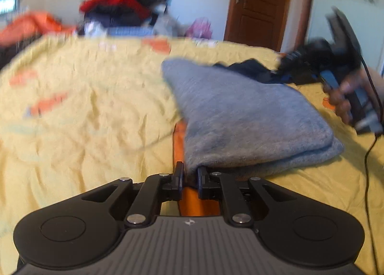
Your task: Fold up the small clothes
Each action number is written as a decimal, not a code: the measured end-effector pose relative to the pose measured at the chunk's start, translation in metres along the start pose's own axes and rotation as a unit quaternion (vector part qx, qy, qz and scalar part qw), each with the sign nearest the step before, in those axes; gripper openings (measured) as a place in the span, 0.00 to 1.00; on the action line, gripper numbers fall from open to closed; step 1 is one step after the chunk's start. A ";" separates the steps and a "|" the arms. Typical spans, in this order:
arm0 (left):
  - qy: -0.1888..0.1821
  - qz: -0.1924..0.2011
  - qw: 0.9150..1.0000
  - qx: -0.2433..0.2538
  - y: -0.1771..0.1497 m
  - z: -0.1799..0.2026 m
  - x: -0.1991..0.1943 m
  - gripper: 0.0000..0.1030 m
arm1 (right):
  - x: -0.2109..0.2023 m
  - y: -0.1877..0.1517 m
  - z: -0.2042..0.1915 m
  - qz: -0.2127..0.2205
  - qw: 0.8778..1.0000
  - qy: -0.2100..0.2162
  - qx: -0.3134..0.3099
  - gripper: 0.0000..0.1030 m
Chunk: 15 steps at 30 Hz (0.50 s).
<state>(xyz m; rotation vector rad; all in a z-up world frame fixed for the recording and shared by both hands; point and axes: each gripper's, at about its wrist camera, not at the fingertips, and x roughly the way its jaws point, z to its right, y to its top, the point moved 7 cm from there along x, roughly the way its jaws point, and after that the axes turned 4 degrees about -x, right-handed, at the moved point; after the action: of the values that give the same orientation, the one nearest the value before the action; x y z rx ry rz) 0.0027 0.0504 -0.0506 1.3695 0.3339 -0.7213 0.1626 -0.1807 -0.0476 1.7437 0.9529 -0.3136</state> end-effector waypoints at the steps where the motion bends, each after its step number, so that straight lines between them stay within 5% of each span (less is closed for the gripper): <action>1: -0.008 -0.005 1.000 -0.018 0.001 -0.004 0.002 0.10 | -0.001 -0.003 0.012 0.004 1.000 0.010 0.024 0.11; 3: -0.012 -0.015 0.999 -0.037 0.004 -0.007 0.003 0.11 | -0.008 -0.009 0.017 0.016 0.998 0.040 0.050 0.13; 4: -0.012 -0.018 0.999 -0.037 0.005 -0.007 0.002 0.12 | -0.013 -0.011 0.016 0.016 0.997 0.041 0.057 0.22; 6: -0.017 -0.026 0.999 -0.031 0.004 -0.005 -0.003 0.12 | -0.030 -0.017 0.013 0.020 0.995 0.051 0.088 0.56; 8: -0.019 -0.035 0.998 -0.042 0.002 -0.009 -0.011 0.26 | -0.056 -0.023 0.011 0.048 0.990 0.078 0.104 0.96; 9: -0.018 -0.036 0.998 -0.051 0.001 -0.014 -0.016 0.31 | -0.069 -0.029 0.013 0.063 0.989 0.081 0.106 0.99; 11: -0.008 -0.035 0.997 -0.071 0.002 -0.026 -0.024 0.57 | -0.083 -0.045 0.018 0.054 0.990 0.078 0.107 0.97; 15: 0.003 -0.028 0.994 -0.106 0.011 -0.050 -0.027 0.63 | -0.086 -0.068 0.035 0.024 0.990 0.057 0.123 0.97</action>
<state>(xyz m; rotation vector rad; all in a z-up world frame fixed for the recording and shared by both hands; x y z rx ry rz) -0.0009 0.1059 -0.0353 1.1644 0.4428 -0.7065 0.0661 -0.2430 -0.0545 2.0251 0.9842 -0.3142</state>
